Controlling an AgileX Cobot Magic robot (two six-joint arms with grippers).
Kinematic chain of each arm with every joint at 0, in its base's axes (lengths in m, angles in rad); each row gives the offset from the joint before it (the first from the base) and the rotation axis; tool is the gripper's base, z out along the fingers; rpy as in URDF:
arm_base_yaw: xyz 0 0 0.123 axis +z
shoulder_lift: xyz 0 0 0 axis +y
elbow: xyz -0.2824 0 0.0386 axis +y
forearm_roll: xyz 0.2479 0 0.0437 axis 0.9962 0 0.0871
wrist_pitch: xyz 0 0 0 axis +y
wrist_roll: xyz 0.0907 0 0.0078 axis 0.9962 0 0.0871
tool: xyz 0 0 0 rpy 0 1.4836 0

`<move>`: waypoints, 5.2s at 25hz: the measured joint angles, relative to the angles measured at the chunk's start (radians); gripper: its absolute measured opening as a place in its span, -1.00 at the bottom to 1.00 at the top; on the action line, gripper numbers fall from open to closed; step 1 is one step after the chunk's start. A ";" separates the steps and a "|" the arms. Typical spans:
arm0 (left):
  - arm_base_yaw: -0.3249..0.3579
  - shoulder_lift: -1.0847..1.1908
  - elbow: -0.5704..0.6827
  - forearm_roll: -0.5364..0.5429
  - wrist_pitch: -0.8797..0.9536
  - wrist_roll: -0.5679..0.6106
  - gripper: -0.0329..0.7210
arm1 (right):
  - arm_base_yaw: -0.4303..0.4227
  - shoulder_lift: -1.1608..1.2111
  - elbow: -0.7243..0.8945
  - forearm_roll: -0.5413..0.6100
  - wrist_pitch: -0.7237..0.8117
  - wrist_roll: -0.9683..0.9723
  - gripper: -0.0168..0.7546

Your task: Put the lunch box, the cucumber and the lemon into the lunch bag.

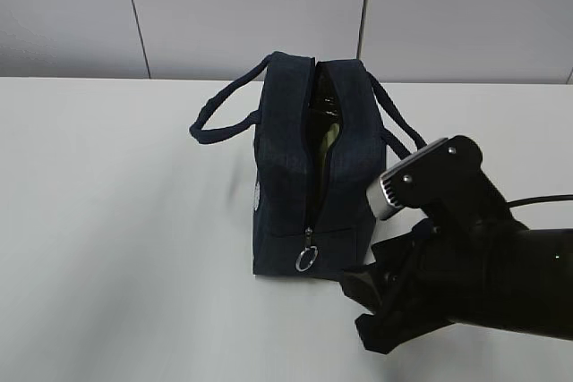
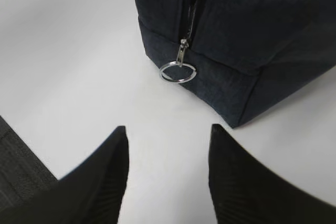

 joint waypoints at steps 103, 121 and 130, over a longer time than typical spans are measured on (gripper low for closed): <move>0.000 0.000 0.000 0.034 -0.078 0.000 -0.47 | 0.002 0.549 -0.067 0.313 -0.687 0.030 -0.79; 0.000 0.000 0.000 0.027 -0.082 0.000 -0.47 | 0.002 0.527 -0.028 0.314 -0.697 0.030 -0.96; 0.000 0.021 0.000 -0.025 -0.082 0.000 -0.39 | 0.002 0.473 -0.008 0.314 -0.697 0.030 -0.96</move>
